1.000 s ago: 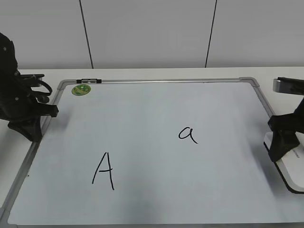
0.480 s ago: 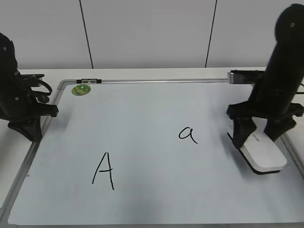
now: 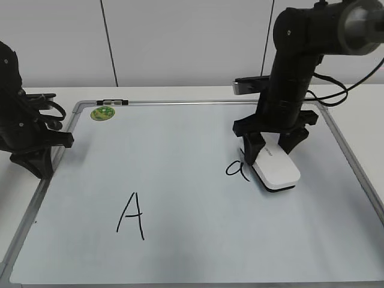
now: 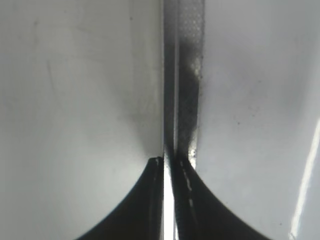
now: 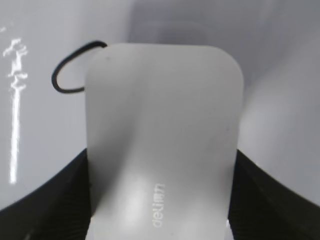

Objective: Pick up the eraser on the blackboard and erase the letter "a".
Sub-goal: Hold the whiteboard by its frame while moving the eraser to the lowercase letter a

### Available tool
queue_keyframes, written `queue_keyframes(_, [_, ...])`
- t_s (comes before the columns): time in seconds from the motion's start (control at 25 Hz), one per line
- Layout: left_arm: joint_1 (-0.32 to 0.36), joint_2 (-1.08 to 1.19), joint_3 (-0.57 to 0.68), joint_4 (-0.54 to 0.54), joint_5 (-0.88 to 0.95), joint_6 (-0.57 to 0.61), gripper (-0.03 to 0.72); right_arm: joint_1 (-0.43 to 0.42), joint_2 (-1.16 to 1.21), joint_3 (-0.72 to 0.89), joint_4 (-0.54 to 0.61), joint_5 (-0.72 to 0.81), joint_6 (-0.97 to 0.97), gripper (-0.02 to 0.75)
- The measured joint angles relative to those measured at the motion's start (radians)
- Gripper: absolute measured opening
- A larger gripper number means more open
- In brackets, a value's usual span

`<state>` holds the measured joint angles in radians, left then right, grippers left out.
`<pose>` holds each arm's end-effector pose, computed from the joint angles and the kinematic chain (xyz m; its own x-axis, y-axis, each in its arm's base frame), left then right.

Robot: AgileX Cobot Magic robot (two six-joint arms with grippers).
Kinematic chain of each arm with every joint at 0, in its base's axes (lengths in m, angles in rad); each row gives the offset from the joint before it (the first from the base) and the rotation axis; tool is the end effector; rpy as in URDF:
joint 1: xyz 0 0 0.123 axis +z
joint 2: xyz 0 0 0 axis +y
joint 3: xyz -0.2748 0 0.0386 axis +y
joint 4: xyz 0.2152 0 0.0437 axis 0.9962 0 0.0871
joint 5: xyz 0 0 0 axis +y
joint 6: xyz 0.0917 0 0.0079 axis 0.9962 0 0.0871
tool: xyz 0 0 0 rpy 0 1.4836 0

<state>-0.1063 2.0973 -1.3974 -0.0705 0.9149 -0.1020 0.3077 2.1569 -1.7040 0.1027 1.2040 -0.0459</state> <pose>0.3656 -0.0442 0.1442 -0.9986 -0.0386 -0.0359 -0.0363 0.9974 -0.0616 0.3756 0.1286 0.1841 -0.9503 -0.3114 -0.0037 -0.3103 0.9458 0.0957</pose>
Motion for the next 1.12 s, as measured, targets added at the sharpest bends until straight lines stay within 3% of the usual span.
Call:
queue_keyframes(0.56, [0.001,0.0,0.0,-0.001,0.0,0.0,0.026,0.017,0.125,-0.112,0.016,0.026,0.016,0.522])
queue_keyframes(1.12, [0.001,0.0,0.0,-0.001,0.0,0.0,0.026,0.192,0.131,-0.119,0.021,0.014,0.016,0.521])
